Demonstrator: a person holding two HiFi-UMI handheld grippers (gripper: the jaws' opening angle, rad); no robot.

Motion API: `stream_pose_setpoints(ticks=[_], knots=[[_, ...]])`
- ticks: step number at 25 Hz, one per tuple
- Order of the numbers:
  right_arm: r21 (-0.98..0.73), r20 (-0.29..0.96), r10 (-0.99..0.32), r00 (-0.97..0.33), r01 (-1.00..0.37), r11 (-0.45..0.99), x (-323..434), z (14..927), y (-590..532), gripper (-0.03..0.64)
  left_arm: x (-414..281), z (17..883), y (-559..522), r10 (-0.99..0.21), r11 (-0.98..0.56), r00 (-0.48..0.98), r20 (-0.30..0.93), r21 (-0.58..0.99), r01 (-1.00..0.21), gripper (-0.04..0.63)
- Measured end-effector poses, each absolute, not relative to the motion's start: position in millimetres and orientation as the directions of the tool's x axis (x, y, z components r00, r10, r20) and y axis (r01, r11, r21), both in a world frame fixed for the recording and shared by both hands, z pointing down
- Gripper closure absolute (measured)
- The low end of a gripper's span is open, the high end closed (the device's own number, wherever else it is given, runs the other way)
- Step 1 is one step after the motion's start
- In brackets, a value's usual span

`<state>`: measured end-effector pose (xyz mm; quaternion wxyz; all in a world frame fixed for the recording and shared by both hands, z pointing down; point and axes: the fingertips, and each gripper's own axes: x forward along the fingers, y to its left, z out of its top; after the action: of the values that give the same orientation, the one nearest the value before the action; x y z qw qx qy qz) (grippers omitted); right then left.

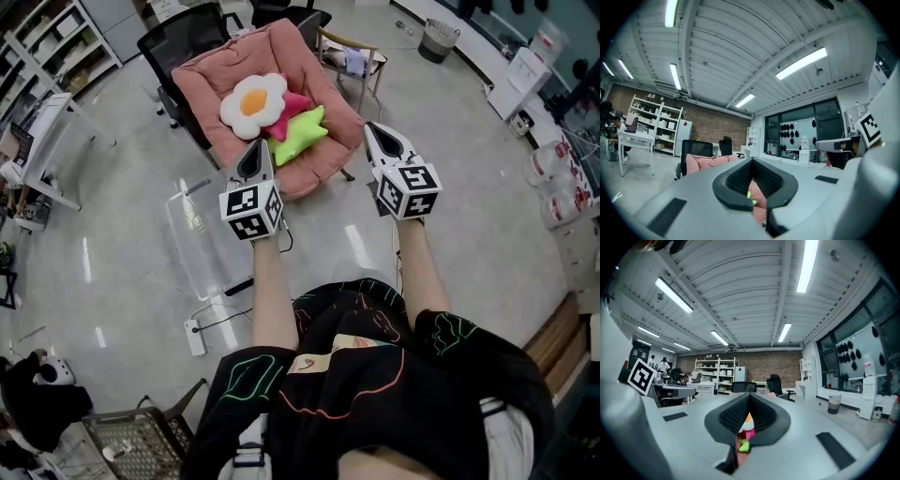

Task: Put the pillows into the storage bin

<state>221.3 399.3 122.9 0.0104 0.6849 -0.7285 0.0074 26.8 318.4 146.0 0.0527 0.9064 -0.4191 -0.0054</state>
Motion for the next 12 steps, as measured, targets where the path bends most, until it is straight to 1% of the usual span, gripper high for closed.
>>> stream_pose_setpoints(ticks=[7,12], knots=[[0.006,0.053,-0.995,-0.082,-0.997,0.082,225,133,362,0.623,23,166,287,-0.773,-0.619,0.631,0.061,0.141,-0.773,0.6],[-0.002,0.046,-0.993,-0.11,-0.994,0.11,232,138,312,0.624,23,173,242,-0.793,-0.593,0.606,0.068,0.145,-0.792,0.6]])
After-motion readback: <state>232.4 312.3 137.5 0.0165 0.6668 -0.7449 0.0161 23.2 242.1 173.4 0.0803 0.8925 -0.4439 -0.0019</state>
